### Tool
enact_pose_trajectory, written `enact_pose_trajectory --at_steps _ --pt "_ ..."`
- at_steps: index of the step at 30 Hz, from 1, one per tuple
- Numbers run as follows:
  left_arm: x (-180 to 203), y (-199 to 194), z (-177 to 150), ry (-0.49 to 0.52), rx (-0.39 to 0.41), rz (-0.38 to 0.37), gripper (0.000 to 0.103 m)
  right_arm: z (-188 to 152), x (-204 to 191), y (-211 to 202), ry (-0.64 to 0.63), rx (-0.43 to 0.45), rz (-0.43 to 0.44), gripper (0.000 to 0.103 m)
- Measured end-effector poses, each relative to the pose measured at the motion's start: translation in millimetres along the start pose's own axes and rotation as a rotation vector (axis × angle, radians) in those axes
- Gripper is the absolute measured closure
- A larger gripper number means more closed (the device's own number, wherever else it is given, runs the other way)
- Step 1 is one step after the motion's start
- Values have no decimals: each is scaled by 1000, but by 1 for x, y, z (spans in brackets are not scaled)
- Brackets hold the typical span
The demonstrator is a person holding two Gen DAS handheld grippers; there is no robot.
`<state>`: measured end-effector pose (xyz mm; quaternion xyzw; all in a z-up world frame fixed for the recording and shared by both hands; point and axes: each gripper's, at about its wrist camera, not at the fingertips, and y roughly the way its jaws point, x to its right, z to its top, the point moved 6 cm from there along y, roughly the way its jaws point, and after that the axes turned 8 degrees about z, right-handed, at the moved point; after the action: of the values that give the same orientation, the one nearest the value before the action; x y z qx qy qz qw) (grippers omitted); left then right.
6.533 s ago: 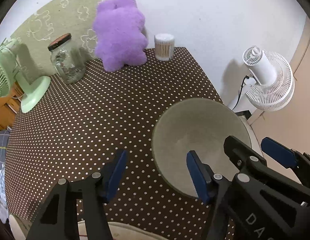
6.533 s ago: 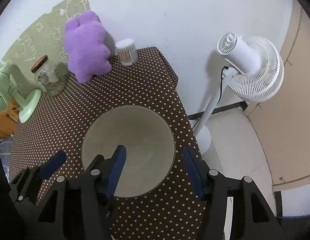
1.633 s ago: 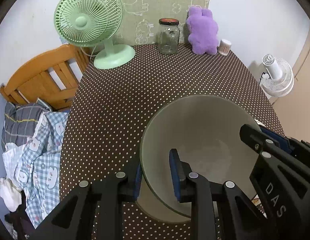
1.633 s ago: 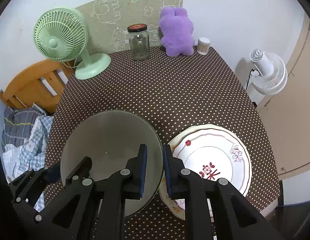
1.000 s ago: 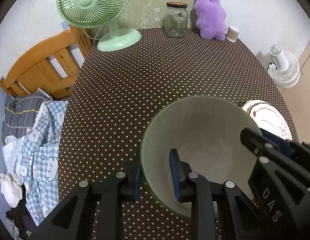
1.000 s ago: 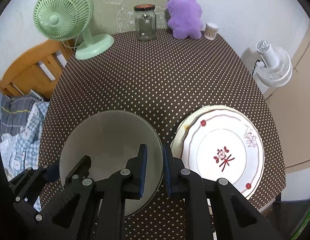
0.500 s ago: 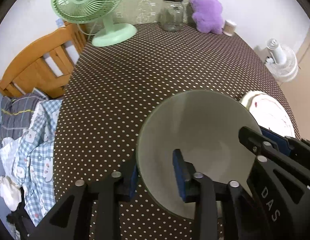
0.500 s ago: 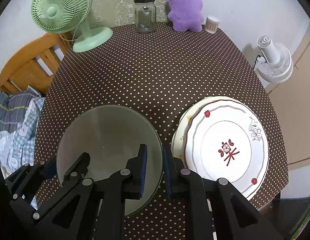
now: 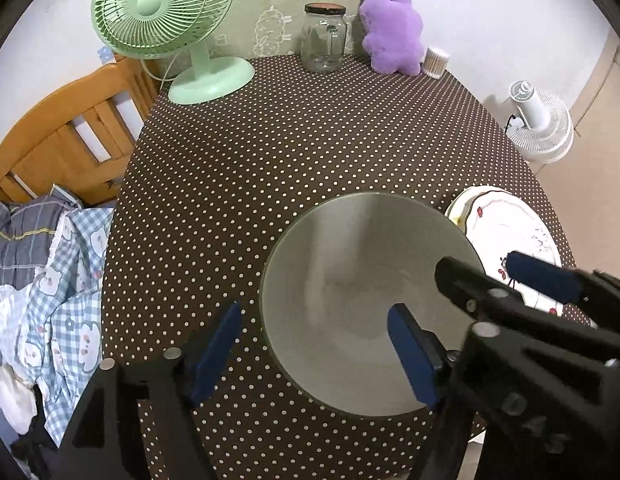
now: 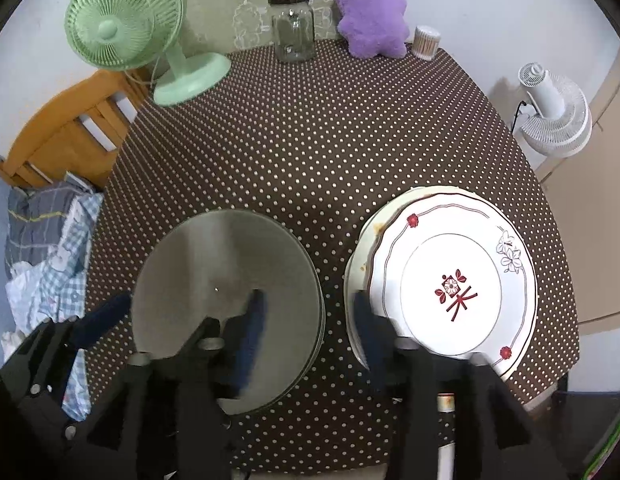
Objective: Organize plates and bowls
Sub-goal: 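Lower the cream bowl into the nested grey bowls with both grippers, then close both grippers on the rim of the nested bowl stack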
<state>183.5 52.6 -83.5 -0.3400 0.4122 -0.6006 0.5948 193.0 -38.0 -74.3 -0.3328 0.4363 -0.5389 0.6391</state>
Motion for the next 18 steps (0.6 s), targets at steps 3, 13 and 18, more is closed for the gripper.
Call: enact_pose_trajectory --at_steps 3,13,18 --pt "-1 2 -1 -10 -8 0 20 0 2 -3 3 9 18 41" --pt "-8 8 2 -67 -11 1 16 1 16 1 33 15 64 41" --pt "-4 13 3 -71 -14 -19 16 2 18 10 30 -6 103 41"
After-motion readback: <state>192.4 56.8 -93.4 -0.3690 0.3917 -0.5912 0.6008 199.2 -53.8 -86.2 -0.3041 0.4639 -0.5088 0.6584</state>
